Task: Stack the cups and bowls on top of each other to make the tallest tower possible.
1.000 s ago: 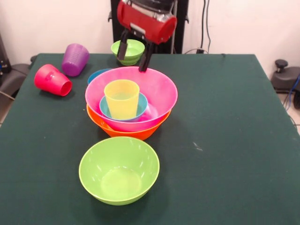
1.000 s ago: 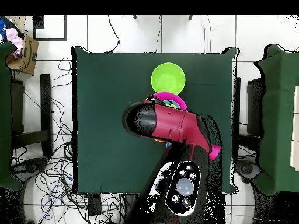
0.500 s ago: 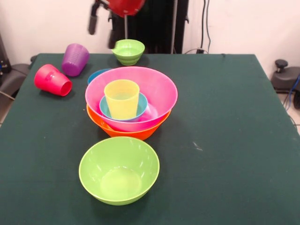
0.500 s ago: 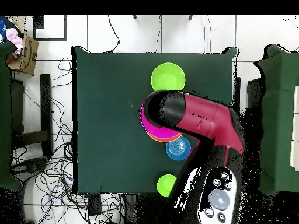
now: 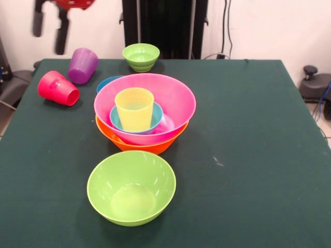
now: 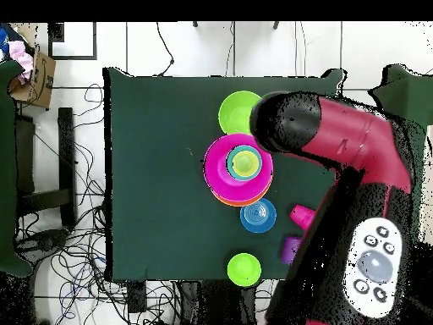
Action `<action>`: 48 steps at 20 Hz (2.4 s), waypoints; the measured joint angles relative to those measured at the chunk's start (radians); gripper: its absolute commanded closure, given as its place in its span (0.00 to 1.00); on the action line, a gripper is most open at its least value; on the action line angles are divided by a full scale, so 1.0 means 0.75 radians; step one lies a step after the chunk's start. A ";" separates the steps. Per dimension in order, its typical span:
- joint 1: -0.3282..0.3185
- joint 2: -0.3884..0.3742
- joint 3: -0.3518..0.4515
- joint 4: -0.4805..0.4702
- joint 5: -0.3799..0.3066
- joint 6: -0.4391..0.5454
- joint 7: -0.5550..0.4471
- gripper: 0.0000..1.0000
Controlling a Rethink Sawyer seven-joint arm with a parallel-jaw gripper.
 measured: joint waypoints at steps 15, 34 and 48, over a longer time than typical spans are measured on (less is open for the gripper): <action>-0.104 0.171 0.172 -0.293 -0.059 0.005 -0.113 0.00; -0.105 0.336 0.309 -0.332 -0.067 0.004 -0.113 0.00; -0.105 0.337 0.361 -0.331 -0.075 -0.025 -0.113 0.00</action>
